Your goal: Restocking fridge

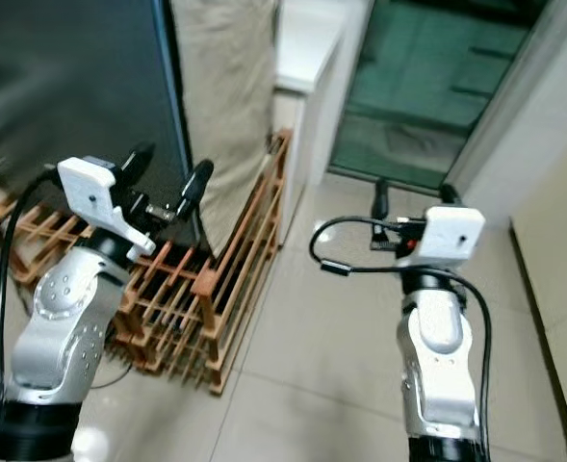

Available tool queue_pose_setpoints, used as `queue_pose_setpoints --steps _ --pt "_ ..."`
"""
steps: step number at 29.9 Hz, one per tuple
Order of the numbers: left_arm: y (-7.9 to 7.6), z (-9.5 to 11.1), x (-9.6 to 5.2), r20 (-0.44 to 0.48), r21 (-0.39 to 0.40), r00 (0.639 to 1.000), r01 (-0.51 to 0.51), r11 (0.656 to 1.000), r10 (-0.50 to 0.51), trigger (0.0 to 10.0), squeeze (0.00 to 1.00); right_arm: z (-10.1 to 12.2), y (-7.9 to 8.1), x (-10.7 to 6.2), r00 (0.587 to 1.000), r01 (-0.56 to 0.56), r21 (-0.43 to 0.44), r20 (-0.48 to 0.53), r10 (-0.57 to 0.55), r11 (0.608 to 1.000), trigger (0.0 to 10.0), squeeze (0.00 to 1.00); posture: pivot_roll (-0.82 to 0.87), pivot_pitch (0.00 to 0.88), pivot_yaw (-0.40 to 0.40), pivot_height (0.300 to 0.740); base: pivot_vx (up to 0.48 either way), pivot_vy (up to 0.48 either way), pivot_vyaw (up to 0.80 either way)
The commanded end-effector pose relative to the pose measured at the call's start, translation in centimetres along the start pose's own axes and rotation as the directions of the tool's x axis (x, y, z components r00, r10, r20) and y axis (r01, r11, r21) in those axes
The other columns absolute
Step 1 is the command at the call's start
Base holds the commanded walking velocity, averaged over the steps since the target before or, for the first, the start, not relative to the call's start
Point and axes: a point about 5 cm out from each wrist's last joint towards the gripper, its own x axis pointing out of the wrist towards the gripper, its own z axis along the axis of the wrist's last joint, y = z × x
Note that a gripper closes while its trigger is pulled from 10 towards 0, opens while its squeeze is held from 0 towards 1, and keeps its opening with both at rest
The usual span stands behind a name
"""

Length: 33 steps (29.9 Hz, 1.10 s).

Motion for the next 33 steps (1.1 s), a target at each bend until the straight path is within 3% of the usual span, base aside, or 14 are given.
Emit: queue_pose_setpoints --steps 1,2,5,12,18,20,22,24,28,33 --pt "-0.6 0.2 0.8 0.002 0.014 1.000 0.019 1.000 -0.019 10.0 0.00 -0.2 -0.3 0.2 1.000 0.002 -0.002 -0.019 -0.002 1.000 10.0 0.00 -0.06 0.000 -0.013 0.740 0.289 0.382 0.00" --pt "-0.5 -0.1 1.3 -0.024 0.046 1.000 0.005 0.999 -0.004 10.0 0.00 -0.3 -0.3 0.7 1.000 0.001 0.000 -0.021 -0.001 1.000 10.0 0.00 -0.06 0.000 -0.007 0.740 0.000 0.000 0.00" --pt "-0.4 -0.1 1.6 -0.033 0.037 0.999 -0.008 0.999 0.009 10.0 0.00 -0.3 -0.5 1.2 1.000 0.003 0.003 -0.026 -0.003 1.000 10.0 0.00 -0.06 0.000 -0.007 0.740 0.000 0.000 0.00" --pt "0.7 -0.6 1.7 -0.060 -0.104 0.992 -0.118 0.988 0.113 10.0 0.00 -0.5 -0.4 1.4 0.999 -0.005 0.006 -0.036 0.006 1.000 10.0 0.00 -0.07 0.000 -0.001 0.740 0.000 0.000 0.00" --pt "0.1 -0.8 1.9 -0.077 -0.075 0.994 -0.089 0.993 0.083 10.0 0.00 -1.2 -0.1 1.4 0.998 -0.020 0.013 -0.065 0.020 1.000 10.0 0.00 -0.07 0.000 -0.005 0.740 0.000 0.000 0.00" --pt "0.1 -1.6 2.3 -0.120 -0.033 0.985 -0.127 0.991 0.123 10.0 0.00 -1.6 0.0 1.6 0.996 -0.023 0.022 -0.083 0.025 0.999 10.0 0.00 -0.07 0.000 -0.007 0.740 0.000 0.000 0.00" --pt "0.2 -2.0 2.5 -0.137 -0.048 0.982 -0.135 0.990 0.128 10.0 0.00 -1.9 0.1 1.7 0.995 -0.018 0.033 -0.097 0.022 0.999 10.0 0.00 -0.07 0.000 -0.003 0.740 0.000 0.000 0.00" --pt "0.0 -3.0 3.0 -0.175 -0.077 0.976 -0.147 0.986 0.132 10.0 0.00 -3.0 0.2 1.5 0.987 0.010 0.073 -0.159 0.001 0.997 10.0 0.00 -0.07 0.000 -0.003 0.740 0.000 0.000 0.00" --pt "-0.3 -3.8 3.6 -0.204 -0.085 0.971 -0.147 0.985 0.127 10.0 0.00 -4.2 -0.3 0.5 0.978 0.033 0.061 -0.207 -0.020 0.998 10.0 0.00 -0.07 0.000 -0.012 0.740 0.000 0.000 0.00" --pt "-0.9 -3.7 4.5 -0.197 -0.089 0.972 -0.145 0.985 0.125 10.0 0.00 -4.0 -0.5 -0.5 0.982 0.014 0.032 -0.191 -0.008 0.999 10.0 0.00 -0.10 0.000 -0.002 0.740 0.000 0.000 0.00"
